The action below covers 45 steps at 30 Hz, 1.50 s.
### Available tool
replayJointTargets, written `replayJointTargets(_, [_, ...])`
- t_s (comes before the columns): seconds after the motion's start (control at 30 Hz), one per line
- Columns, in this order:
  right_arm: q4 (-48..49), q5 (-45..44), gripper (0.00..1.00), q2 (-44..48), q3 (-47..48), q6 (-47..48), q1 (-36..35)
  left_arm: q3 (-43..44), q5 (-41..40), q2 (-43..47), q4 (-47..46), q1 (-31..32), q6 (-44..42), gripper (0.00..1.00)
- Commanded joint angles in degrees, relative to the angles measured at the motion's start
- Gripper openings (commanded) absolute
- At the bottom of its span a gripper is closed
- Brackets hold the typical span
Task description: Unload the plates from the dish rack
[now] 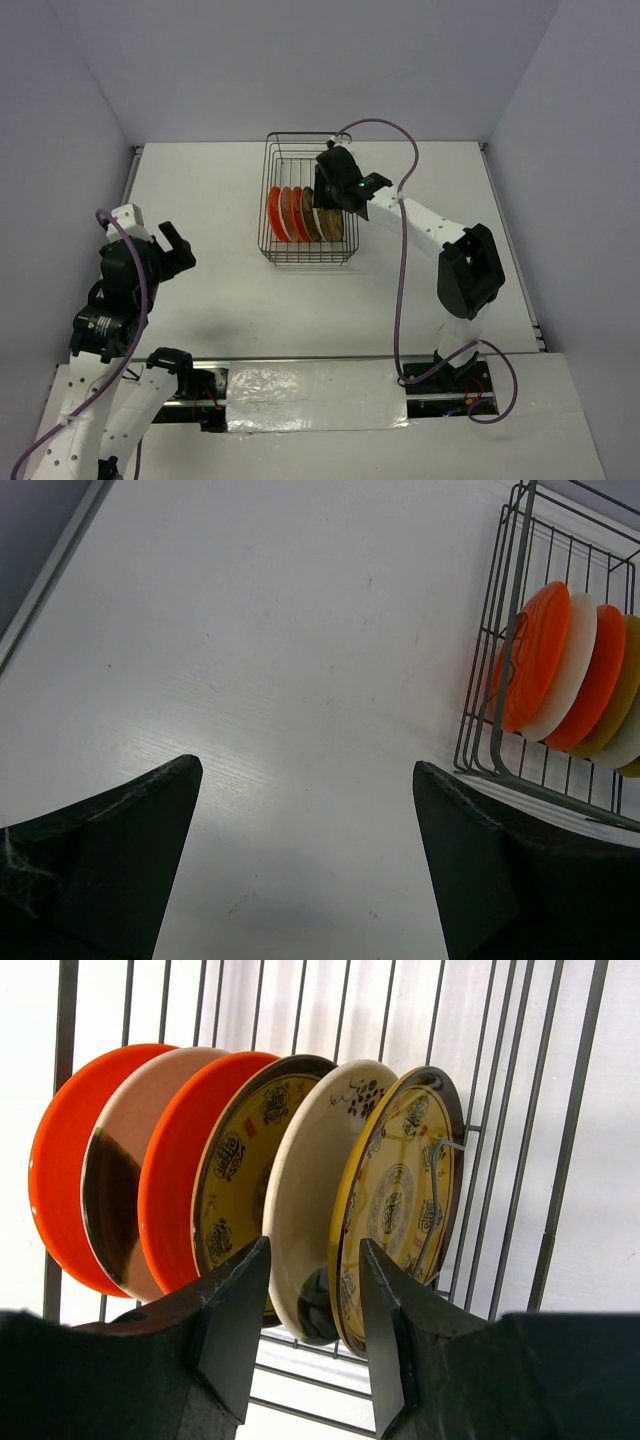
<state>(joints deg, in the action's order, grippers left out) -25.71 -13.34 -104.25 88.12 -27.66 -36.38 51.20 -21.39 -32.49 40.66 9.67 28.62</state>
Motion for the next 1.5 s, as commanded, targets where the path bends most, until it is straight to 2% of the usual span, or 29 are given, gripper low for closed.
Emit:
replayJointTargets(0.0, [0.67,-1.86,0.47,0.72,1.53,-0.29,0.26,-0.4,0.91,-0.29,-3.05,0.0,-0.94,1.0])
replayJointTargets(0.23, [2.43,-2.39,0.39,2.29,-1.28,-1.61,0.87,-0.57,1.35,-0.12,-3.22,0.08,-1.11,1.0])
replayJointTargets(0.5, [4.18,-2.56,0.42,4.93,-3.56,-1.52,1.31,-0.57,1.7,-0.38,-3.4,0.08,-1.2,1.0])
replayJointTargets(0.67, [4.01,0.32,0.4,2.4,-3.13,-0.91,2.36,-0.57,1.79,-0.64,-3.31,0.08,-1.29,1.0])
replayJointTargets(0.83, [3.3,3.58,0.22,-0.78,-1.02,-0.64,2.19,-0.57,1.96,-0.73,-3.4,0.08,-1.37,0.99])
replayJointTargets(0.93, [3.83,6.48,0.16,2.45,-1.19,-1.08,2.02,-0.57,2.23,-1.17,-3.49,0.08,-1.46,1.0])
replayJointTargets(0.97, [4.26,6.84,0.09,3.86,-1.37,-1.17,2.02,-0.57,2.31,-1.26,-3.49,0.08,-1.46,1.0])
replayJointTargets(1.07, [6.2,8.06,0.04,10.36,-2.94,-1.26,2.01,-0.49,2.4,-1.52,-3.49,0.08,-1.46,1.0])
replayJointTargets(1.2, [8.48,9.04,0.03,18.36,-3.3,0.59,2.1,-0.57,2.49,-1.44,-3.49,0.0,-1.46,0.99])
replayJointTargets(1.3, [8.58,6.76,0.01,24.16,-3.65,2.69,2.45,-0.57,2.49,-1.17,-3.49,0.08,-1.46,1.0])
replayJointTargets(1.33, [7.71,3.1,0.01,25.74,-3.31,3.31,2.72,-0.57,2.4,-1.17,-3.49,0.08,-1.46,0.99])
replayJointTargets(1.47, [-0.99,-7.29,0.0,23.31,0.9,6.55,7.09,-0.66,2.4,-1.52,-3.57,0.08,-1.46,0.99])
